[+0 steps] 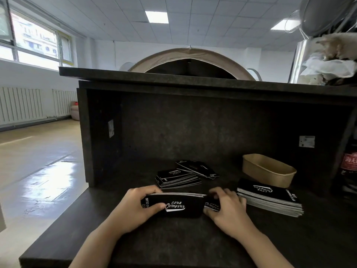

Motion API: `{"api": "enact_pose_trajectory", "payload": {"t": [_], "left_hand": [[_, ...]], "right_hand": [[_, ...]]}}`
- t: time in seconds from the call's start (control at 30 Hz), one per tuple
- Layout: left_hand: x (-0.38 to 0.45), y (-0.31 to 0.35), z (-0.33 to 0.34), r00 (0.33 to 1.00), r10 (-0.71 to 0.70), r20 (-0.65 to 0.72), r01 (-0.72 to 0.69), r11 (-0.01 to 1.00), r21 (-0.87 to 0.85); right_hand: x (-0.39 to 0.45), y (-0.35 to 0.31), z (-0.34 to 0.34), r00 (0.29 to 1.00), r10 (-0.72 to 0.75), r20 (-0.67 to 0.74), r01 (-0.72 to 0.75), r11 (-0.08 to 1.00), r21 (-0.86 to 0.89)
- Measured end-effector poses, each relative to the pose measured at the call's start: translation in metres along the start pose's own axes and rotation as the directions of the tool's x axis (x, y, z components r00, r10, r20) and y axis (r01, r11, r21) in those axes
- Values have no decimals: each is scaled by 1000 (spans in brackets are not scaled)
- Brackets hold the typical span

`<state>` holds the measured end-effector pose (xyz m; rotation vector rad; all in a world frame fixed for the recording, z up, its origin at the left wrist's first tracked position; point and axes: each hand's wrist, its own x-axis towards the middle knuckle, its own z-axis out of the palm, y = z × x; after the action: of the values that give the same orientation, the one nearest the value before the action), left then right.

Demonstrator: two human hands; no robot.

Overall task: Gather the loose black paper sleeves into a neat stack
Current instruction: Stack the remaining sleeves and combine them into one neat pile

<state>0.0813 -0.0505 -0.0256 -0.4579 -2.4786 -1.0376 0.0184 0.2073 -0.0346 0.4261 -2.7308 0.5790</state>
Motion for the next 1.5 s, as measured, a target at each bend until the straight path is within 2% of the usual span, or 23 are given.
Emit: {"api": "enact_pose_trajectory", "payload": {"t": [0.1,0.2,0.37,0.53,0.6,0.7,0.83,0.9,1.0,1.07,1.1,1.17,1.23,1.3,1.37,1.43,1.5], "left_hand": [[0,0,0,1000,-10,5,10,1000,-6],[-1,0,0,1000,-8,9,8,1000,-9],[0,-2,-1,1000,4,13,-4,1000,-6],[0,-1,0,1000,9,16,-8,1000,-19],[0,-1,1,1000,15,14,-14,1000,-23],[2,-2,5,1000,16,14,-16,1000,-14],[5,-4,12,1000,-5,2,5,1000,-8],[6,-2,18,1000,1,-2,-1,1000,-22],[8,2,24,998,68,5,-68,998,0],[9,6,24,995,97,-17,-97,995,38],[9,7,24,994,103,-25,-102,994,42],[9,5,23,994,103,-28,-102,994,31],[8,3,21,996,88,-35,-87,996,31],[7,-1,18,996,59,-60,-57,997,42],[6,-4,15,996,34,-82,-30,998,54],[6,-6,13,996,27,-87,-22,998,61],[6,-6,13,996,28,-79,-23,998,65]], "right_hand": [[-3,1,-1,998,34,-56,-41,992,-122],[-4,1,-1,996,48,-80,-57,990,-126],[-2,-1,-5,996,68,-49,-65,995,70],[-4,-1,-14,962,34,-269,45,958,284],[-3,0,-15,955,58,-292,70,909,410],[-3,-3,-15,974,14,-227,113,837,536],[-6,-14,-17,984,-96,-148,166,782,600],[-10,-21,-22,993,-116,-22,98,709,699],[-16,-27,-23,954,-238,182,17,649,760],[-16,-26,-19,946,-262,188,14,617,787],[-14,-24,-17,961,-234,148,26,610,792],[-6,-13,-12,993,-114,11,72,692,718],[2,4,-7,996,7,-91,39,873,487],[3,15,-3,997,58,-54,-45,976,215],[2,18,1,998,44,40,-45,998,42],[2,13,2,998,7,64,-9,999,34],[1,10,1,999,-31,31,28,996,89]]}}
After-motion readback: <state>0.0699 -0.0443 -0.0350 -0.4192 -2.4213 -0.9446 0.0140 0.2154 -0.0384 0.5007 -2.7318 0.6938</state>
